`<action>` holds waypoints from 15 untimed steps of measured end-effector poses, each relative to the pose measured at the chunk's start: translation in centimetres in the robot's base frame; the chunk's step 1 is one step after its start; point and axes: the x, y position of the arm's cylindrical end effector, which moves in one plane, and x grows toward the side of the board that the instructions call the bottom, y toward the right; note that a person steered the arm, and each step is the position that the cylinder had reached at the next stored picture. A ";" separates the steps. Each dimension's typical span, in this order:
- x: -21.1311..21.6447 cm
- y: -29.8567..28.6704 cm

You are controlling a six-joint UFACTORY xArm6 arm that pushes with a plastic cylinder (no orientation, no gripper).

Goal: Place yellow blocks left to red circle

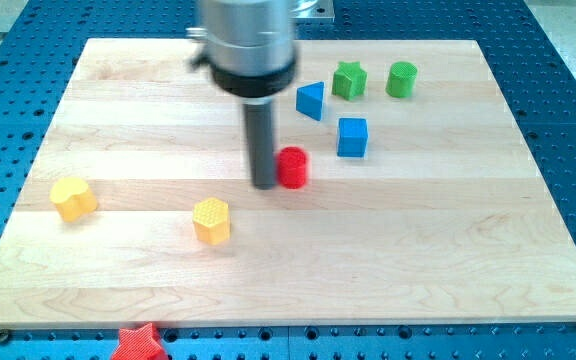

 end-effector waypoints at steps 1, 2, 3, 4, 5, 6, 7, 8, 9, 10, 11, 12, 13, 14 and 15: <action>2.8 4.1; 7.9 4.3; 12.0 -3.6; 9.8 -6.6; 7.7 -6.4; 12.2 -8.2; 9.3 -12.7; 6.1 -8.5; 6.2 -1.7; 4.4 -2.6; 5.6 -5.8; 3.8 -8.1; 1.9 -2.7; 1.5 1.2; 7.0 -6.5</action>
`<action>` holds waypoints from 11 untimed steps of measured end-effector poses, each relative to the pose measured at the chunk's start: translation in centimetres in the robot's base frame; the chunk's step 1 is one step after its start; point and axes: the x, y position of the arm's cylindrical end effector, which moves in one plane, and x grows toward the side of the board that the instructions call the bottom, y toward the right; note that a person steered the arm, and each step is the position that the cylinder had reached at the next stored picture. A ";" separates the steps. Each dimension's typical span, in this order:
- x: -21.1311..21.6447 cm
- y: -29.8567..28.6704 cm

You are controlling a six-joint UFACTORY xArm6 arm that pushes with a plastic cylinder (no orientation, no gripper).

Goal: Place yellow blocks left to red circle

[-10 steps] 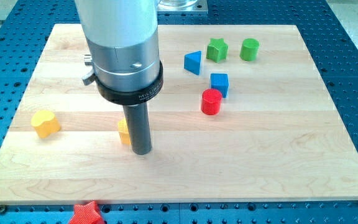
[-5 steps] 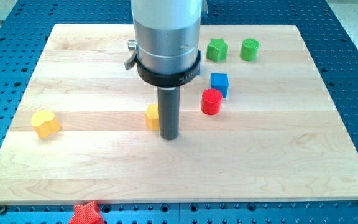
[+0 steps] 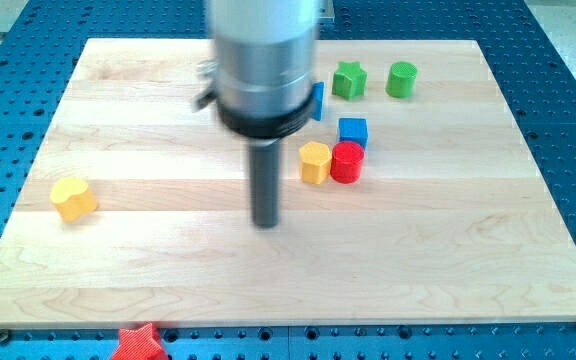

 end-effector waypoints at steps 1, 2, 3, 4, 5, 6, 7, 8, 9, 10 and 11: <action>-0.2 -13.6; -1.5 -23.4; -2.6 -22.7; -6.1 -16.9; -5.1 -8.8; -2.8 -18.9; -6.4 -20.5; -8.8 -15.8; -8.8 -5.1; -7.8 -1.4; -8.6 -4.8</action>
